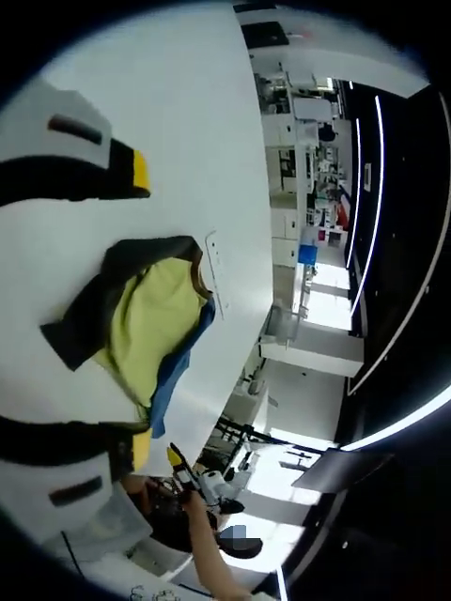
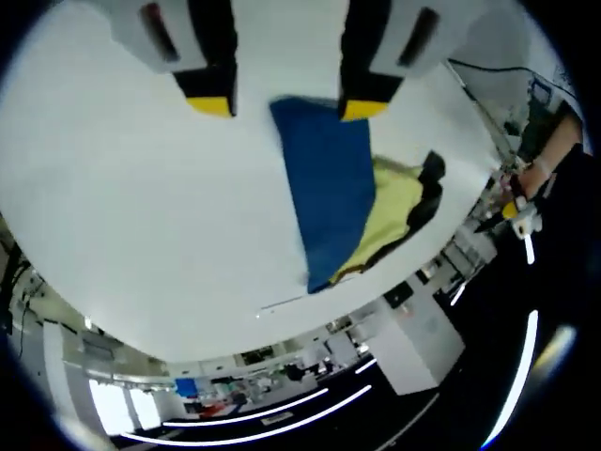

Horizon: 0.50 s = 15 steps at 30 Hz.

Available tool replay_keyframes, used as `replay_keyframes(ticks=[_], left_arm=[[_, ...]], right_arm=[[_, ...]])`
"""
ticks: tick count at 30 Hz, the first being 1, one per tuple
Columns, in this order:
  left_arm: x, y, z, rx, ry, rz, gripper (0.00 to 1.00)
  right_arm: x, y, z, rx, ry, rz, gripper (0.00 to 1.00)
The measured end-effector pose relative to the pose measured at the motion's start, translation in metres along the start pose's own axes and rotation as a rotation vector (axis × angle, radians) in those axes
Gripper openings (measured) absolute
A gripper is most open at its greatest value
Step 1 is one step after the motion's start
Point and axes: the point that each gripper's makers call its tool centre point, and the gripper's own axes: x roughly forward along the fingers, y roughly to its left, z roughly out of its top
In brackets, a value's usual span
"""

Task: Fold the garment on the visible template until the final outline fits inside the template.

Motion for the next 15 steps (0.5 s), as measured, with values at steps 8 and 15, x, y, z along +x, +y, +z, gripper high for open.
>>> replay_keyframes(ticks=[8, 15], left_arm=[[-0.005, -0.003, 0.001, -0.016, -0.002, 0.008, 0.96], [-0.011, -0.009, 0.000, -0.021, 0.001, 0.010, 0.96]], right_arm=[[0.012, -0.005, -0.009, 0.012, 0.038, -0.009, 0.22], [0.019, -0.010, -0.009, 0.031, 0.039, -0.011, 0.21]])
